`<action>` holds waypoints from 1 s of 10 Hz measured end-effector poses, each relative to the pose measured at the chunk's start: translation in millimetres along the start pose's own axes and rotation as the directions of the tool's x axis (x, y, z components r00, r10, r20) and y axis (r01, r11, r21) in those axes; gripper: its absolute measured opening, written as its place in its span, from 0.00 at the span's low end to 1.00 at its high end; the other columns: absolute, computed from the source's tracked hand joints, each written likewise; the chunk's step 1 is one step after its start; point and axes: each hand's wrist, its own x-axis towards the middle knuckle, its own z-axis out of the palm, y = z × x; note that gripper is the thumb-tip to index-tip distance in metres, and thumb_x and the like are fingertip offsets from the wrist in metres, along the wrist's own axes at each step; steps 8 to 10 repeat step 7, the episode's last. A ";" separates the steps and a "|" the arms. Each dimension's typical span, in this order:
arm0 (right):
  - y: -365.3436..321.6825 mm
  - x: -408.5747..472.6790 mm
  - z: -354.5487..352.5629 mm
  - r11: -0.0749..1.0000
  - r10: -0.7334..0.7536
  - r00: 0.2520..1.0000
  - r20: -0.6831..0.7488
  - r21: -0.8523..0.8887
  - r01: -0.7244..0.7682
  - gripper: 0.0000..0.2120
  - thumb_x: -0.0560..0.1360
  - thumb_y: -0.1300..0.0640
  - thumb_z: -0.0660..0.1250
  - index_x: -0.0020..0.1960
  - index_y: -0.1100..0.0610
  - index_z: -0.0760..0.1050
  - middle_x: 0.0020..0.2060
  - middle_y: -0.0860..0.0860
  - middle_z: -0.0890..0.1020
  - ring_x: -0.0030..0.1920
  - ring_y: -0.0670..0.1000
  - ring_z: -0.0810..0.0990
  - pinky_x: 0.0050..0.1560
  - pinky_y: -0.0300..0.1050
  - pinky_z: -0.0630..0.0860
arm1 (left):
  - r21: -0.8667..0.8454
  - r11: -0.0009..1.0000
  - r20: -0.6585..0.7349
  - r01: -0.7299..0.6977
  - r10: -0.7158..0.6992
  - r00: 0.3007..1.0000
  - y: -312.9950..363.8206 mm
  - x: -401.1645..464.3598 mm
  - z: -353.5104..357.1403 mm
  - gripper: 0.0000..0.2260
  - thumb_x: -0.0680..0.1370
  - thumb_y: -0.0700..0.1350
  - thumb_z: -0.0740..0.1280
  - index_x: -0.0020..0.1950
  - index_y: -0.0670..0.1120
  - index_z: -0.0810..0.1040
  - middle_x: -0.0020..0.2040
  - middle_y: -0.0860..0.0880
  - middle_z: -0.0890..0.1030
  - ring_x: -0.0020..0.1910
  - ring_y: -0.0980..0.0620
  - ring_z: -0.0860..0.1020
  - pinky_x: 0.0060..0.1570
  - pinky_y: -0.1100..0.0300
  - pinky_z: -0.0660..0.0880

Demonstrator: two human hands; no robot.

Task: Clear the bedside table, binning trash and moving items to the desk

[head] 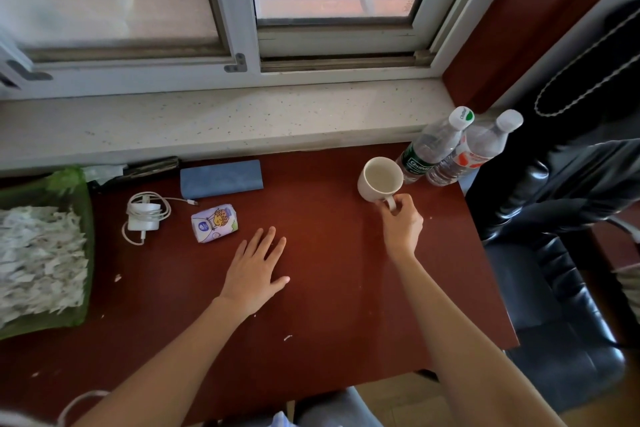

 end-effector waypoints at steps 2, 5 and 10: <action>-9.0 14.0 11.8 0.998 -0.055 0.998 0.023 -0.011 0.055 0.11 0.72 0.53 0.71 0.41 0.57 0.71 0.31 0.48 0.75 0.35 0.51 0.73 0.39 0.45 0.66 | -0.003 1.000 0.002 0.005 -0.005 1.000 -1.4 0.6 2.6 0.34 0.76 0.61 0.61 0.77 0.51 0.52 0.78 0.47 0.49 0.77 0.46 0.48 0.74 0.48 0.50; -9.1 14.6 12.8 0.994 -0.053 0.997 0.051 -0.089 0.057 0.14 0.70 0.48 0.72 0.47 0.56 0.73 0.40 0.50 0.79 0.43 0.51 0.76 0.43 0.46 0.68 | -0.005 1.000 0.028 0.007 -0.007 1.000 -1.4 0.6 -0.4 0.34 0.76 0.61 0.60 0.77 0.51 0.51 0.78 0.47 0.48 0.77 0.46 0.47 0.74 0.48 0.49; -5.1 -12.1 -4.2 0.977 -0.090 0.984 0.153 -0.181 0.117 0.21 0.74 0.48 0.68 0.62 0.58 0.72 0.56 0.52 0.77 0.55 0.52 0.75 0.51 0.42 0.68 | 0.055 0.998 0.098 0.008 -0.013 0.995 3.4 2.4 -13.9 0.33 0.77 0.61 0.58 0.77 0.50 0.49 0.78 0.47 0.47 0.77 0.46 0.46 0.74 0.48 0.51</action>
